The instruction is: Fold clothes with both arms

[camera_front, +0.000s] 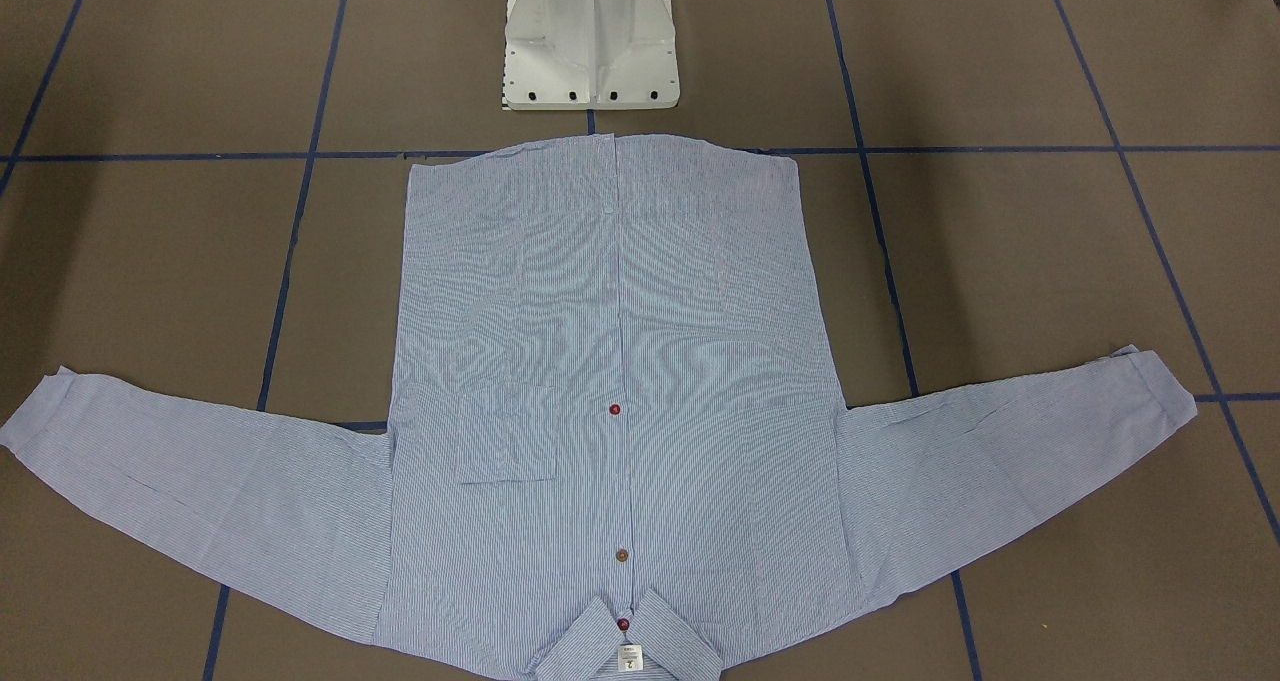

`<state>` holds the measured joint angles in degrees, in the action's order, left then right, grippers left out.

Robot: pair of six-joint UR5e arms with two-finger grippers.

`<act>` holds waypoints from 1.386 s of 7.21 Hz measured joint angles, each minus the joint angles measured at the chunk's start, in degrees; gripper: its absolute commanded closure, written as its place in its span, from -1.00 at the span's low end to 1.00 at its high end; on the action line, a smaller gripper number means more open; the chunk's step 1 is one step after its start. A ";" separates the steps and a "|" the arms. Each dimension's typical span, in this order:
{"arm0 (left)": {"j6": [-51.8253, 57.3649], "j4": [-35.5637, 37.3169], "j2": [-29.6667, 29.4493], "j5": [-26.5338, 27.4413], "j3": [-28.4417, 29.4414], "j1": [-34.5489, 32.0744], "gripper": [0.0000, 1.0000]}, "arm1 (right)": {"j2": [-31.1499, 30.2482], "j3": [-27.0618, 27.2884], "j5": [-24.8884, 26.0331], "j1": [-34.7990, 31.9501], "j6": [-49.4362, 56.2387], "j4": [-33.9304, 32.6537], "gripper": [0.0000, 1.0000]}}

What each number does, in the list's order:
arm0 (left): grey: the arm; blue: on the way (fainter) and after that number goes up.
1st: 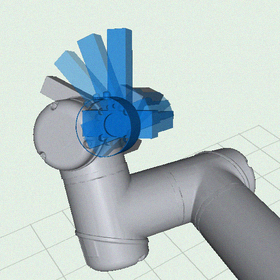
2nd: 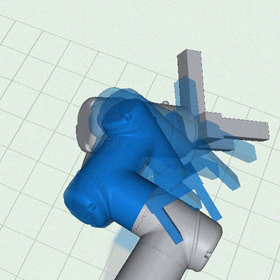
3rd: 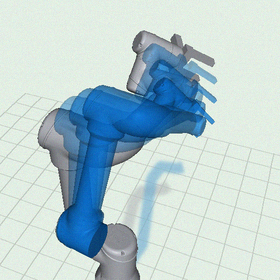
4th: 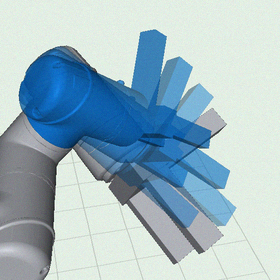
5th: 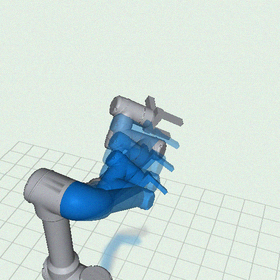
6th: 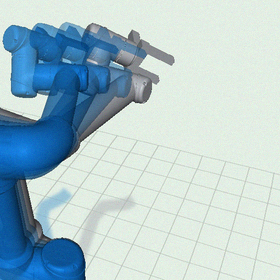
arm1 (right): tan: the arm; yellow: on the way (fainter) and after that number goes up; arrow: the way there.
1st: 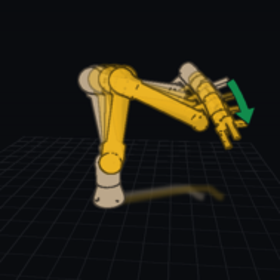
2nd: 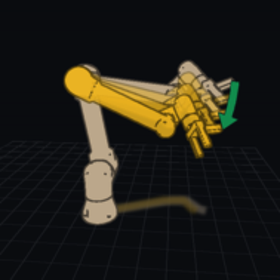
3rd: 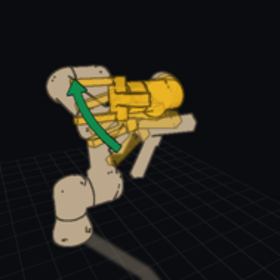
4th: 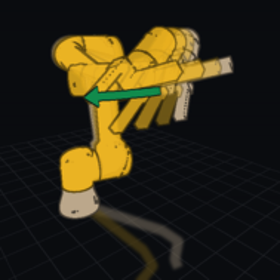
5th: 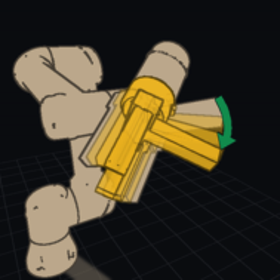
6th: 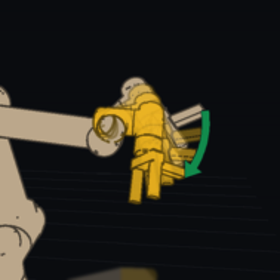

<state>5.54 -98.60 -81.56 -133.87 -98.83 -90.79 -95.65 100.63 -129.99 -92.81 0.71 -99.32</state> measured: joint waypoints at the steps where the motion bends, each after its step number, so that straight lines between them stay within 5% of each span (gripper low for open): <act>1: 0.00 -0.01 -0.03 -0.03 -0.15 0.00 -1.00 | 0.01 0.31 0.00 0.00 -0.02 0.00 -1.00; 4: 0.06 -2.32 -0.26 0.15 -0.09 0.09 -1.00 | 0.02 1.53 0.00 0.00 -0.13 2.15 -1.00; 7: 0.13 -13.42 -0.09 0.09 2.01 0.05 -1.00 | -0.08 1.23 0.11 0.07 -0.71 16.50 -1.00; 10: -0.07 -25.29 -4.33 0.83 2.31 -0.13 -1.00 | 1.20 1.34 -0.13 0.01 -7.43 20.41 -1.00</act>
<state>5.47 -123.88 -85.89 -133.04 -96.53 -90.92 -94.45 101.98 -130.12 -92.80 -6.73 -78.91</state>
